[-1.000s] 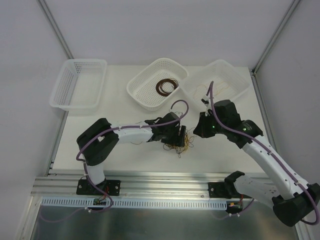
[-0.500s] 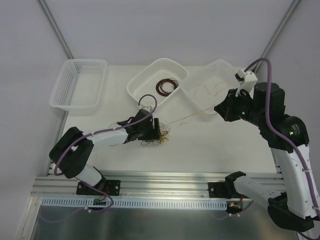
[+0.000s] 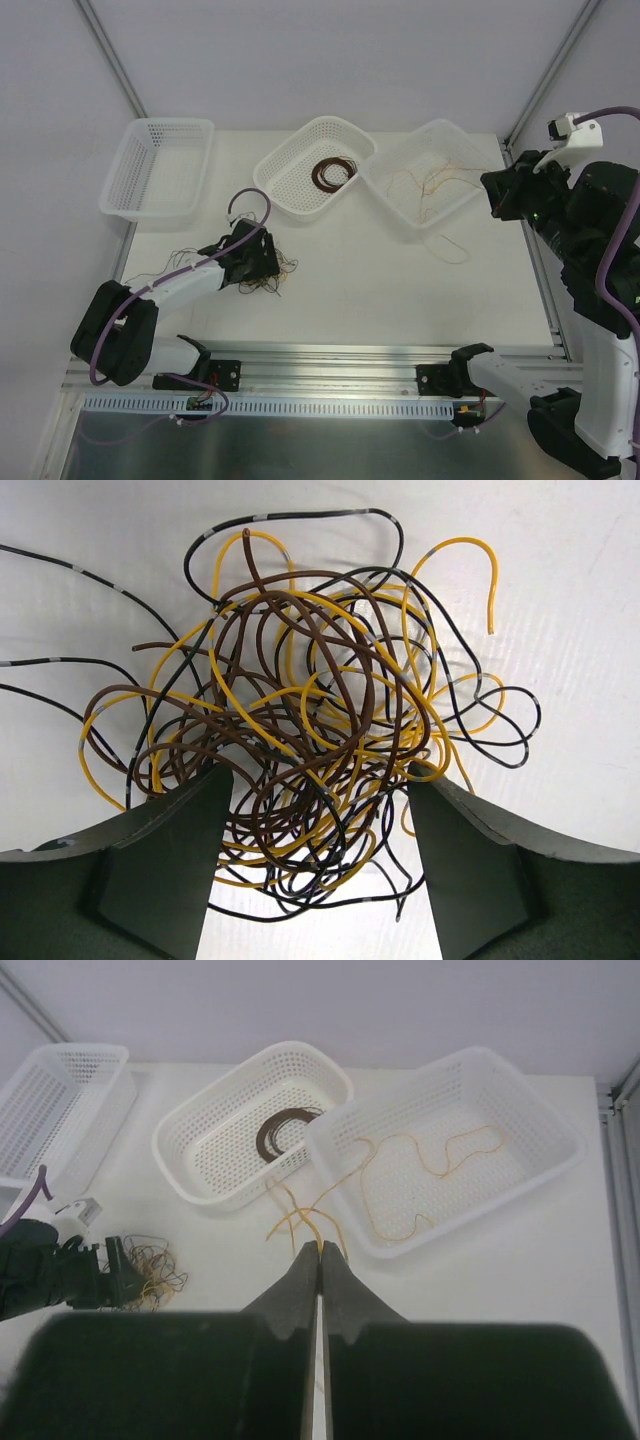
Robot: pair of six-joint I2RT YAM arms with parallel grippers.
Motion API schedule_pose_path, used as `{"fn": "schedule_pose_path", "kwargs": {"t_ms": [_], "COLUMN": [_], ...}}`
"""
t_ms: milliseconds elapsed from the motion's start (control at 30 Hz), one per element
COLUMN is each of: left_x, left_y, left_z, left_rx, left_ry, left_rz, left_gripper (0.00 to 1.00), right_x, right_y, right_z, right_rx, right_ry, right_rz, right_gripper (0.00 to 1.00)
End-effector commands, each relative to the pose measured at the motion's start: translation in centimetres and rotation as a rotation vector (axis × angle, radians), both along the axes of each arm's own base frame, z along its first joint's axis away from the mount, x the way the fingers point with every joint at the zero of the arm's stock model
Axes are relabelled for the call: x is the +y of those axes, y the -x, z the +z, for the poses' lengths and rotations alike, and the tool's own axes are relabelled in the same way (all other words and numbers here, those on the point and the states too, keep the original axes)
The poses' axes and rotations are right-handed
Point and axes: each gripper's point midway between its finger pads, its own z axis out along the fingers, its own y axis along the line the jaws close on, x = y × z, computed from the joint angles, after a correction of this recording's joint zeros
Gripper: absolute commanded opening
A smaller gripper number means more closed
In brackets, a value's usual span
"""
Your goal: Untangle the cables
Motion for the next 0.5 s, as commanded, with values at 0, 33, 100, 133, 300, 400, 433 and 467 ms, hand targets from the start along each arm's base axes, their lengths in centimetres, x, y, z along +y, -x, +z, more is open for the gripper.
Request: {"fn": "schedule_pose_path", "kwargs": {"t_ms": [0,33,100,133,300,400,433,467], "left_x": [1.6,1.6,1.9,1.9,0.6,-0.5,-0.8,-1.0], "left_y": [0.7,0.8,0.8,0.8,0.7,0.8,0.7,0.8], "left_z": [-0.3,-0.3,-0.4,-0.3,1.3,2.6,3.6,4.0], "left_rx": [0.017,0.017,0.017,0.016,-0.011,-0.033,-0.061,-0.071], "left_ry": [-0.053,-0.049,-0.053,-0.052,0.02,0.075,0.092,0.107], "left_rz": [0.009,0.01,0.017,0.018,-0.028,-0.076,-0.093,-0.103], "left_gripper": [0.71,0.71,0.71,0.71,0.75,0.79,0.82,0.83], "right_x": [-2.2,-2.6,-3.2,-3.3,-2.5,-2.3,-2.2,-2.3], "right_y": [-0.2,-0.2,-0.1,-0.2,-1.8,-3.4,-3.7,-4.2], "right_z": [2.8,3.1,3.5,3.5,2.8,2.3,2.5,2.6], "right_rx": [-0.112,-0.129,-0.147,-0.151,-0.127,-0.118,-0.124,-0.127], "right_ry": [-0.013,-0.016,-0.023,-0.024,-0.014,-0.012,-0.013,-0.013], "right_rz": [-0.115,-0.141,-0.171,-0.175,-0.158,-0.171,-0.173,-0.181], "right_gripper": [0.01,0.01,0.01,0.01,0.01,0.01,0.01,0.01]}}
